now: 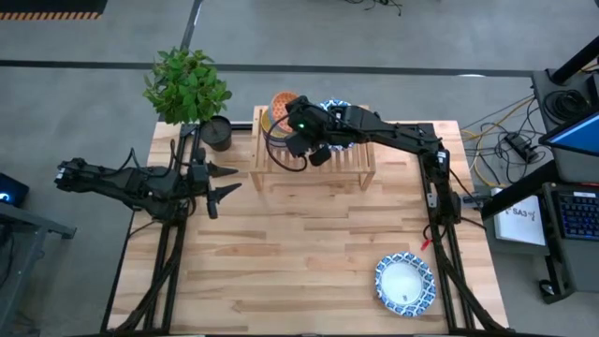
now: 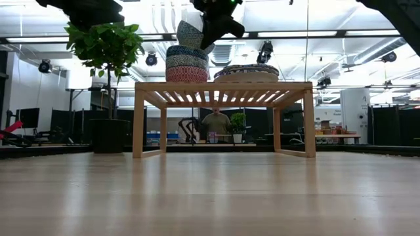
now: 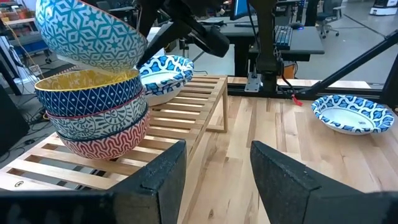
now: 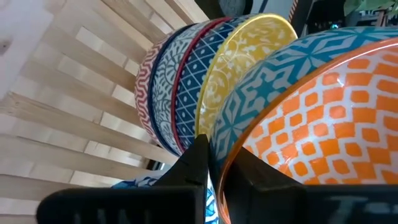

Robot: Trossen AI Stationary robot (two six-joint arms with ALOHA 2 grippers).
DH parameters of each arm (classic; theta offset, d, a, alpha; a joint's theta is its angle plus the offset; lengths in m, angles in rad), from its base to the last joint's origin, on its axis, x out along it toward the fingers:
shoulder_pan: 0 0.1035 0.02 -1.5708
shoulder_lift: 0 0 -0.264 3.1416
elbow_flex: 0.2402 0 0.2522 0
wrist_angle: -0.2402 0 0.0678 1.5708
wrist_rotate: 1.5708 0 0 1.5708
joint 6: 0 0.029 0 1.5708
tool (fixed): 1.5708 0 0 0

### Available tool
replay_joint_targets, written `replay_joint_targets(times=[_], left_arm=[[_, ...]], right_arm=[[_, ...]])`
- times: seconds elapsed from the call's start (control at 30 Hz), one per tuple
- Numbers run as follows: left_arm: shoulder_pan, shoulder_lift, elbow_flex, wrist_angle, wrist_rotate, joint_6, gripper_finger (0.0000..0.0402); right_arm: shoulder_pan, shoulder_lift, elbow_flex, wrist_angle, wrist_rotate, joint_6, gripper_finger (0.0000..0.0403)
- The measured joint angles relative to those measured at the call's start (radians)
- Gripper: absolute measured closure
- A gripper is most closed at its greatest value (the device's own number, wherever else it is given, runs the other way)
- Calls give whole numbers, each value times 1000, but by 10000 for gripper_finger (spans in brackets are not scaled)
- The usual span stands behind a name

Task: Place and stack bowls onto a shelf
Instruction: Stack the orange bowl on top of the yellow bowl on the shelf

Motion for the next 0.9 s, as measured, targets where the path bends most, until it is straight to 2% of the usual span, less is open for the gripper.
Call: replay_joint_targets(times=[0.43,0.63,0.8,0.9], left_arm=[[0,0,0,0,0,0,239],[0,0,0,0,0,0,239],[0,0,0,0,0,0,239],[0,0,0,0,-1,0,239]], right_arm=[[0,0,-1,8,8,-25,315],[0,0,-1,8,10,-16,311],[2,-1,-2,12,99,40,311],[0,-2,-2,11,114,77,311]])
